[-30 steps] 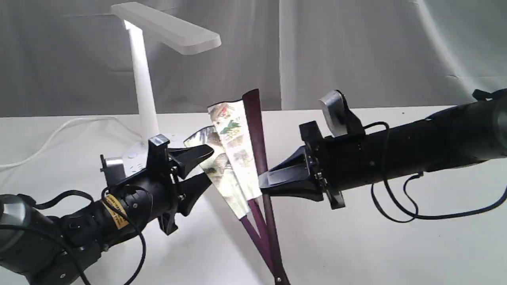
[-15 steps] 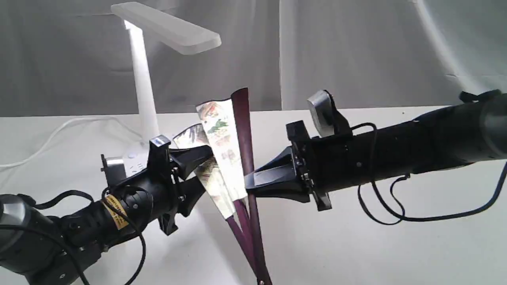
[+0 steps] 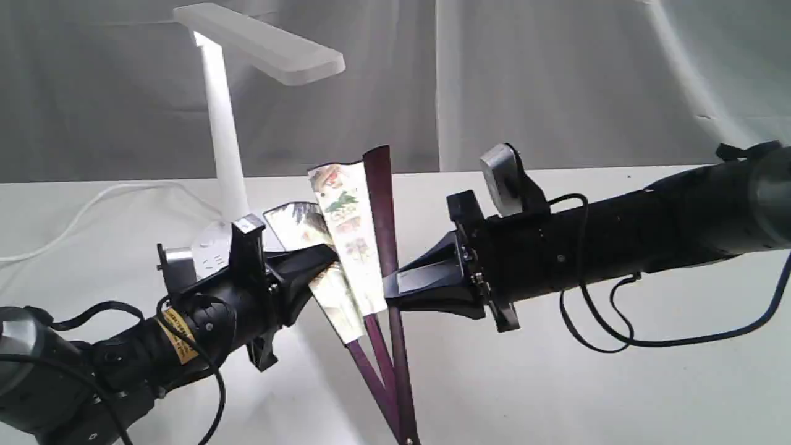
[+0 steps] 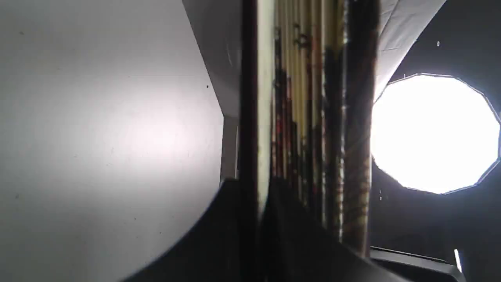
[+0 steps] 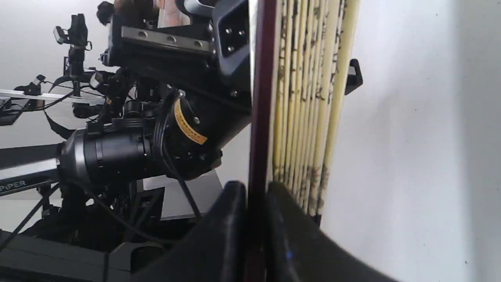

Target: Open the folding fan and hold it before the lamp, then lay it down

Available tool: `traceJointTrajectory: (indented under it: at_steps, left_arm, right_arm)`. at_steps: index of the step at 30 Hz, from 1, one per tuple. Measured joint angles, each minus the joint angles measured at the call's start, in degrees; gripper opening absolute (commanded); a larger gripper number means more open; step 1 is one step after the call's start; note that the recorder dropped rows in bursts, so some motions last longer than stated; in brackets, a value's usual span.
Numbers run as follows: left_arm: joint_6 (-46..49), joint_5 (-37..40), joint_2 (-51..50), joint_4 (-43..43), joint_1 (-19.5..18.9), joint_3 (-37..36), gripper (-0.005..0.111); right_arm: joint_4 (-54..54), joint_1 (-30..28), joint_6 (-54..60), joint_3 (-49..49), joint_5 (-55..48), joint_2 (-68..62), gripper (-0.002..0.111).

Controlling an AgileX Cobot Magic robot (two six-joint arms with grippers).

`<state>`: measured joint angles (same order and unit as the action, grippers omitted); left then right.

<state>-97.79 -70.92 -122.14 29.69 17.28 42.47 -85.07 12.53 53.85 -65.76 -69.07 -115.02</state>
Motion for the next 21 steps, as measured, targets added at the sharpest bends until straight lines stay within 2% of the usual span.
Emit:
traceJointTrajectory:
  at_steps: [6,10,14,21]
  left_arm:
    - [-0.1,-0.3,0.0,0.1,0.0,-0.5,0.0]
    - [-0.1,-0.2,0.0,0.4,0.0,-0.5,0.0]
    - [-0.1,0.2,0.0,1.2,0.0,-0.5,0.0]
    - [-0.9,0.6,0.0,2.4,0.0,-0.6,0.0]
  right_arm:
    - [0.4,0.0,0.0,0.0,0.0,-0.1,0.031]
    - [0.4,0.0,0.1,0.0,-0.1,-0.1,0.042]
    - [-0.7,0.0,0.1,0.0,0.8,-0.1,0.046]
    - [-7.6,0.0,-0.5,0.0,10.4,-0.1,0.046]
